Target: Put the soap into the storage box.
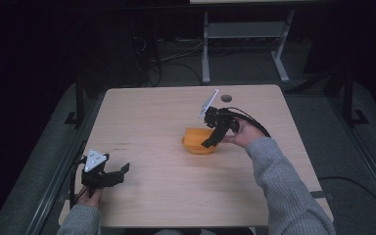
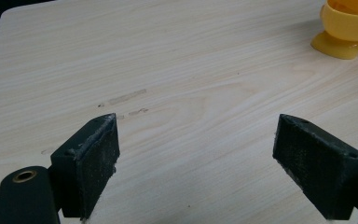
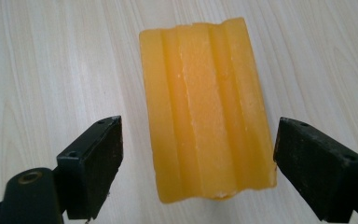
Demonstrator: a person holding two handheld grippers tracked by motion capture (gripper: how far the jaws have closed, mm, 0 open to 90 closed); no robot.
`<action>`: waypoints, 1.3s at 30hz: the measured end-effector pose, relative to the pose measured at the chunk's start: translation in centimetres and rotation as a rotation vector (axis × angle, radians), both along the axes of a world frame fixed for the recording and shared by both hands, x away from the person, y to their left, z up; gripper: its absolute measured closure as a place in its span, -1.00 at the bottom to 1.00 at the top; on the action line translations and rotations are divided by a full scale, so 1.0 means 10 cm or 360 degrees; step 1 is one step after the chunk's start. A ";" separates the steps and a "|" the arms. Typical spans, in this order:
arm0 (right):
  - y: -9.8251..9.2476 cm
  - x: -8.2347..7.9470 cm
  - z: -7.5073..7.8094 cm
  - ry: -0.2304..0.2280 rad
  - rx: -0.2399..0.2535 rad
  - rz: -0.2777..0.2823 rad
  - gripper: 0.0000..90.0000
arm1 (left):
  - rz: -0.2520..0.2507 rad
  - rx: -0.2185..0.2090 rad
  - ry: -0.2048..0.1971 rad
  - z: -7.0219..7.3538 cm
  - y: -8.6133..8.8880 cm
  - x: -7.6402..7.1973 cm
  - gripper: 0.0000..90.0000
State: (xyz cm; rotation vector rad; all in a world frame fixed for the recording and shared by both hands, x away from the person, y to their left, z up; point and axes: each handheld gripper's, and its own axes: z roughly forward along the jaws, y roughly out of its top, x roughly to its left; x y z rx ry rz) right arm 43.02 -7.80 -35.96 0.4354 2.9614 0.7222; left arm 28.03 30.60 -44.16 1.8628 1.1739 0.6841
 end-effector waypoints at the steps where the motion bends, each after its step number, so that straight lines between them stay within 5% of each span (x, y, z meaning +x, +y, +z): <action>1: -0.02 -0.01 0.00 -0.0006 0.0001 -0.0004 -0.66 | 0.0004 -0.0007 -0.0001 0.00 0.00 0.00 -0.70; 27: -0.32 -0.23 0.10 -0.0046 0.0075 -0.0105 -0.66 | 0.0030 -0.0037 -0.0020 0.02 0.02 -0.03 -0.70; 39: -0.44 -0.31 0.04 -0.0019 0.0092 -0.0165 -0.66 | 0.0033 -0.0037 -0.0023 0.02 0.02 -0.02 -0.70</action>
